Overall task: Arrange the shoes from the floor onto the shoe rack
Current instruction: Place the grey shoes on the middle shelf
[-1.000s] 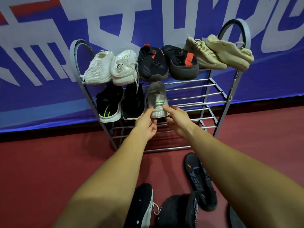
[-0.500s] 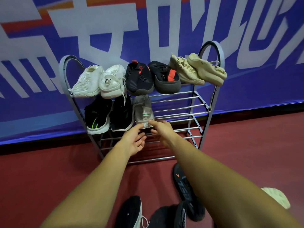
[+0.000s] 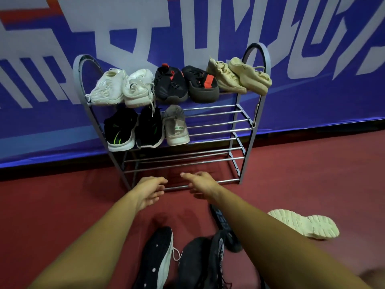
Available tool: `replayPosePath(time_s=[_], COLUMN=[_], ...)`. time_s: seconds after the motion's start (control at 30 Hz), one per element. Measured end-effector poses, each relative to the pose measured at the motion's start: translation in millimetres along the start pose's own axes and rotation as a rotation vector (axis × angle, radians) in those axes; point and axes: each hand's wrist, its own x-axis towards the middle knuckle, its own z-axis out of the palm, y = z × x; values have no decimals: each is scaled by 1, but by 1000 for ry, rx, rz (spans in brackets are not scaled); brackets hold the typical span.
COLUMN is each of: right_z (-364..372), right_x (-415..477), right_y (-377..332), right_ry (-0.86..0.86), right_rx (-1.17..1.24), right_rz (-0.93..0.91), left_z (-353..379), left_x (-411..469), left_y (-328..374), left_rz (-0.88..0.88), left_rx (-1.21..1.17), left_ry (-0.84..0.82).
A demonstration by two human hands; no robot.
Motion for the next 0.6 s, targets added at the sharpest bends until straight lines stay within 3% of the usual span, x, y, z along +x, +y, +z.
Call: replayPosePath(time_s=[0.23,0.6], right_z=[30,104], right_x=[0,42], right_y=[60,143], right_ry=[-50,-165], right_rx=[-108,-413], right_rz=[154,349], left_z=[-23,-35], left_x=[10,39], left_y=[-69,-172], left_rz=[-83,-234], left_rx=[217,470], left_ry=[47,-26])
